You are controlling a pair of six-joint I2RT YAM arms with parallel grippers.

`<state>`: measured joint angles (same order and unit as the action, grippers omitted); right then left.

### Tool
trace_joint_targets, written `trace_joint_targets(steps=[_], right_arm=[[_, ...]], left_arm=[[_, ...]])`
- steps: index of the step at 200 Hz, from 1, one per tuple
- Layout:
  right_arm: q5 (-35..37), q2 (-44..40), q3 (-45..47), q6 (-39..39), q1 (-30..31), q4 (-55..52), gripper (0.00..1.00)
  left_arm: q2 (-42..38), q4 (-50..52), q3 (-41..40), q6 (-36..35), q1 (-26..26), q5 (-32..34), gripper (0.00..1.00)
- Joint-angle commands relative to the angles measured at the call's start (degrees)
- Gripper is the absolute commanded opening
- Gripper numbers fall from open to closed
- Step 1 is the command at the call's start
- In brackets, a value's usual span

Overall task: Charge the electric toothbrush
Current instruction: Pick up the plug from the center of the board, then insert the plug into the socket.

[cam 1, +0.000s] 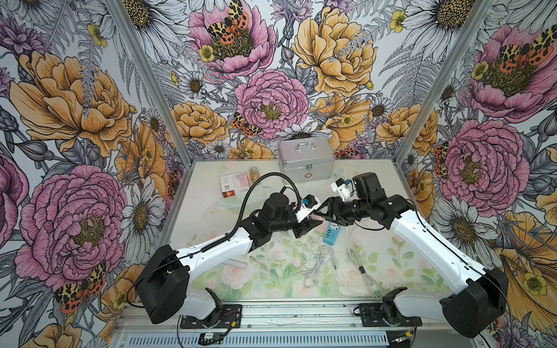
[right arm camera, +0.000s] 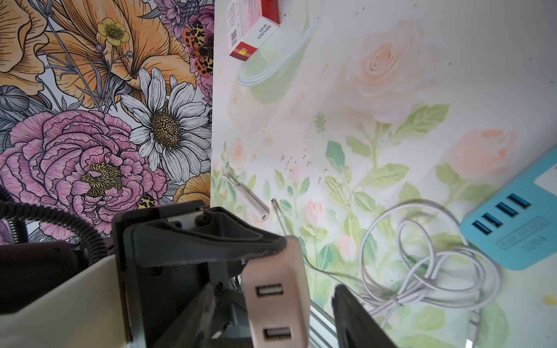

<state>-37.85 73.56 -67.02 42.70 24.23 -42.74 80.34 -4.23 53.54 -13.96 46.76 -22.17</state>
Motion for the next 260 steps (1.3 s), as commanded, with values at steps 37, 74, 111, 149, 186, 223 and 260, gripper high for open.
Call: trace_joint_targets(steps=[37, 74, 111, 149, 186, 223, 260], right_arm=[[0.93, 1.76, -1.18, -2.37, 1.17, -0.15, 0.41], [3.56, 1.51, -0.66, -2.03, 1.18, -0.33, 0.24], [10.35, 1.24, -1.67, -1.22, 1.26, -0.95, 0.21], [26.65, 4.23, -3.72, 1.71, 3.09, -4.13, 0.21], [39.10, 10.05, -4.49, 7.84, 8.18, -3.75, 0.20], [47.44, 14.57, -3.97, 12.05, 10.21, -3.41, 0.19], [55.23, 14.45, -1.59, 15.70, 10.14, -3.48, 0.16]], left_arm=[[0.35, 0.48, 3.23, -1.24, 0.39, -3.08, 0.23], [0.10, 1.33, 3.26, -1.24, -0.10, -0.77, 0.29], [-2.02, 0.86, 0.69, 2.91, -0.57, 4.11, 0.79], [-7.41, -0.24, -6.25, 14.96, -1.62, 18.50, 0.99], [-9.71, 5.67, -9.22, 25.69, -3.60, 25.96, 0.99], [-8.93, 7.87, -10.68, 31.62, -3.69, 27.54, 0.99], [-7.12, 7.21, -10.68, 33.88, -3.27, 27.27, 0.99]])
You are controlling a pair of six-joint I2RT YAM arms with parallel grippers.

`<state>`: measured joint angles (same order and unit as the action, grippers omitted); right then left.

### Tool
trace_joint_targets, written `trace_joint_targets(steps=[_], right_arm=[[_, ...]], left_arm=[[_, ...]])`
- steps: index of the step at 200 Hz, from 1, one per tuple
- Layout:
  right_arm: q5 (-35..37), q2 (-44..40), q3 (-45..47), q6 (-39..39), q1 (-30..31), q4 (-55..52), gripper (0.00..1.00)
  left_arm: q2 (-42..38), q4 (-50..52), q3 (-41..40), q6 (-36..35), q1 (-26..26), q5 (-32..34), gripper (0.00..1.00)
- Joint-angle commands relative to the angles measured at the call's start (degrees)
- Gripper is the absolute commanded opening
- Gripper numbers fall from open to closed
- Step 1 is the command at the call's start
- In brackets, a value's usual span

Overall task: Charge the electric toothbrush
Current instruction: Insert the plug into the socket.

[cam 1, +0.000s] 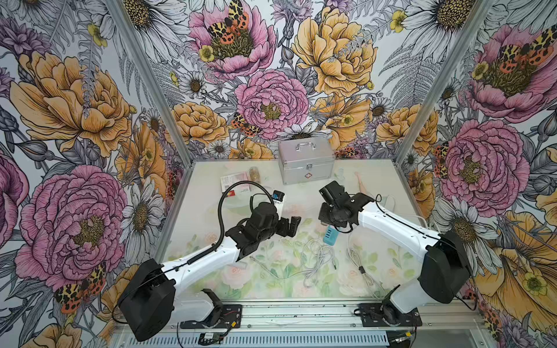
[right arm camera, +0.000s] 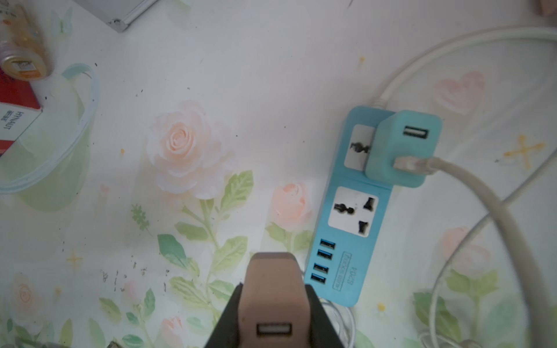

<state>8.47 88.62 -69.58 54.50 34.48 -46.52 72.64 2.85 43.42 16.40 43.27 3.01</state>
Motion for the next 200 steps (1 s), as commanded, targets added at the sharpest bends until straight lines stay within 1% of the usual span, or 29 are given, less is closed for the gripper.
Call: trace_joint_targets(steps=[1, 8, 20, 35, 51, 71, 103, 135, 159, 200], right_arm=[[9.01, -0.58, 1.00, 4.01, -0.16, 0.30, 0.16], [9.47, -0.28, 1.32, 4.78, -0.35, 0.27, 0.14], [10.87, 0.10, 2.02, 6.33, -0.38, 0.27, 0.13], [12.12, 0.97, 2.60, 8.00, -0.47, 0.38, 0.11], [12.44, 2.27, 2.51, 8.17, -0.81, 0.16, 0.09], [13.41, 1.67, 4.08, 9.37, -1.20, 0.11, 0.08], [13.59, 3.08, 5.13, 9.29, -2.13, -0.18, 0.06], [15.07, 5.40, 3.58, 8.23, -2.21, -0.23, 0.05], [14.88, 6.28, 4.23, 8.33, -3.17, -0.15, 0.04], [14.23, 7.92, 3.73, 8.40, -2.95, -0.06, 0.02]], left_arm=[[0.57, 0.09, -0.59, 3.62, 0.19, 2.22, 0.99], [0.57, -0.70, -1.10, 4.08, -0.02, 2.25, 0.99], [0.75, -2.32, -1.82, 3.66, -0.63, -0.34, 0.99], [1.09, -2.71, -1.93, 4.16, -0.86, -0.90, 0.99], [1.58, -2.98, -1.85, 4.14, -0.80, -2.08, 0.99], [1.71, -3.20, -2.11, 4.17, -0.94, -2.21, 0.99], [1.89, -4.25, -2.64, 4.42, -1.25, -2.84, 0.99], [2.07, -4.60, -3.05, 4.77, -1.65, -2.82, 0.99], [1.94, -4.83, -3.59, 5.07, -2.10, -3.64, 0.99], [1.71, -5.66, -4.57, 5.66, -2.91, -3.83, 0.99]])
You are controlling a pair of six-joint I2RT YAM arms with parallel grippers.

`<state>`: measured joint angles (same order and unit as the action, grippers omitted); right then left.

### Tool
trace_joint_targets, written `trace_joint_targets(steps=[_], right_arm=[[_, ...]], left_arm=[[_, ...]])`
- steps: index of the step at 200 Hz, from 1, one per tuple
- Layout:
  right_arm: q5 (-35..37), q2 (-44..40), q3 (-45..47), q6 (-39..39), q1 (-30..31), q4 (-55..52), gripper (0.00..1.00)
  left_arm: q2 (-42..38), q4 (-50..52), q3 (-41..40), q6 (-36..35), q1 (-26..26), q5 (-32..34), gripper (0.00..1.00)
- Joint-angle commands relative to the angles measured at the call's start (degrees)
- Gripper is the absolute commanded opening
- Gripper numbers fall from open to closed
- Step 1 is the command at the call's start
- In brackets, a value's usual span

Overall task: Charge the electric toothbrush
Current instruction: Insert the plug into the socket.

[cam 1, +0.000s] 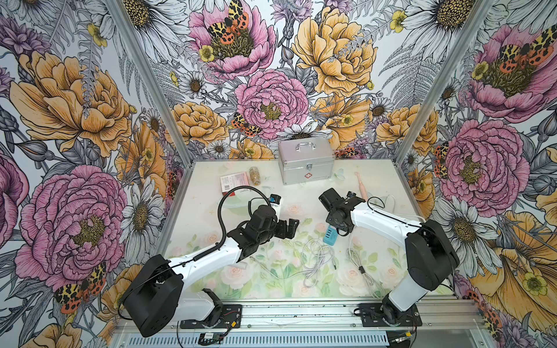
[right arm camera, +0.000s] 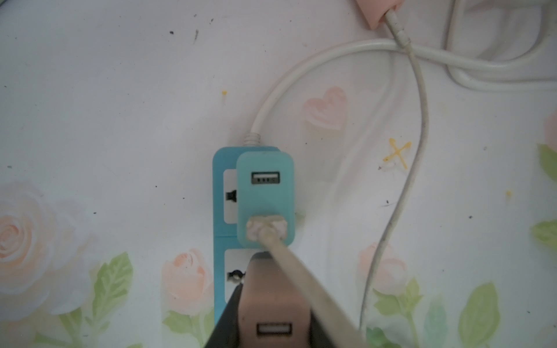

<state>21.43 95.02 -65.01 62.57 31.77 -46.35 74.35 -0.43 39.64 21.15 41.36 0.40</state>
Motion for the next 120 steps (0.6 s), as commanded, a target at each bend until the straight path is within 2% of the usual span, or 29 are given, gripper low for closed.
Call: trace_joint_targets(steps=[1, 76, 120], right_arm=[[1.30, 1.54, -0.83, 0.35, -0.23, -0.23, 0.02], [-3.01, 1.60, 0.94, -1.68, -1.01, -0.76, 0.00], [-6.25, 9.47, -1.74, -5.99, -2.56, -0.68, 0.00]], left_arm=[[0.01, -2.39, -0.79, 0.91, -1.01, -1.21, 0.99], [-1.38, -2.39, -2.36, 1.62, -1.94, -1.16, 0.99], [-1.66, -2.39, -2.55, 2.15, -2.29, -1.07, 0.99]])
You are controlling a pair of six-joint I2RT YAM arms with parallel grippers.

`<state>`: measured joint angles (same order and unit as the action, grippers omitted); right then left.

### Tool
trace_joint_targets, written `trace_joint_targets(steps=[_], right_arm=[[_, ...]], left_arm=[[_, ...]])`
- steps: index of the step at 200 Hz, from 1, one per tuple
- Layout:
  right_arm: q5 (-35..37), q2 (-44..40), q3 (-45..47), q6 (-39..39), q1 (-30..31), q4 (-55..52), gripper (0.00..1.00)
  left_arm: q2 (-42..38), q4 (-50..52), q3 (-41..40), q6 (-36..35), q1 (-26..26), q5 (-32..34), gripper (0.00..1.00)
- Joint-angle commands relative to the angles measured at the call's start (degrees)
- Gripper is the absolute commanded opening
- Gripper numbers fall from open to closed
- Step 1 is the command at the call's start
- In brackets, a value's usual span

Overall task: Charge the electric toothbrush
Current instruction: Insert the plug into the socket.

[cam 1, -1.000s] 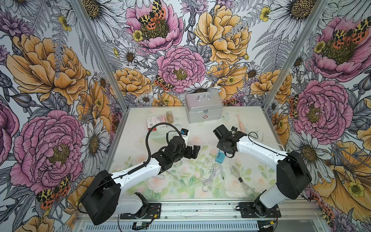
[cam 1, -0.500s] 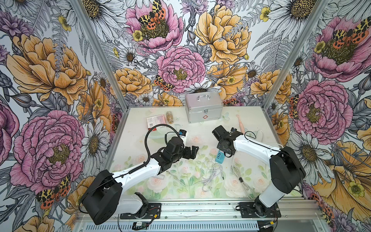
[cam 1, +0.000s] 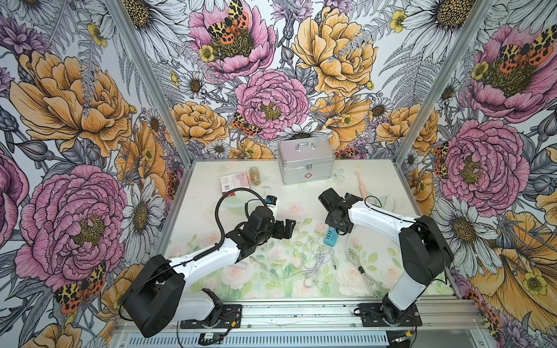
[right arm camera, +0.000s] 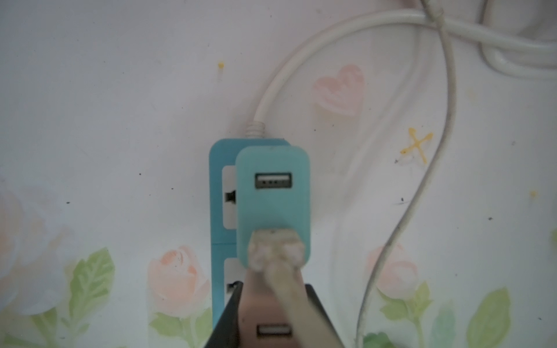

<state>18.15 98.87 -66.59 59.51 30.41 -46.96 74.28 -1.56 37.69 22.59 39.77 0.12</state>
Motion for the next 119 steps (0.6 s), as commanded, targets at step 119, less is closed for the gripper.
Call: trace_joint_targets(steps=[119], right_arm=[[-0.85, 9.39, -8.60, -12.36, -6.47, 2.40, 0.11]], left_arm=[[0.43, -1.60, 0.76, 1.77, -1.27, -0.65, 0.99]])
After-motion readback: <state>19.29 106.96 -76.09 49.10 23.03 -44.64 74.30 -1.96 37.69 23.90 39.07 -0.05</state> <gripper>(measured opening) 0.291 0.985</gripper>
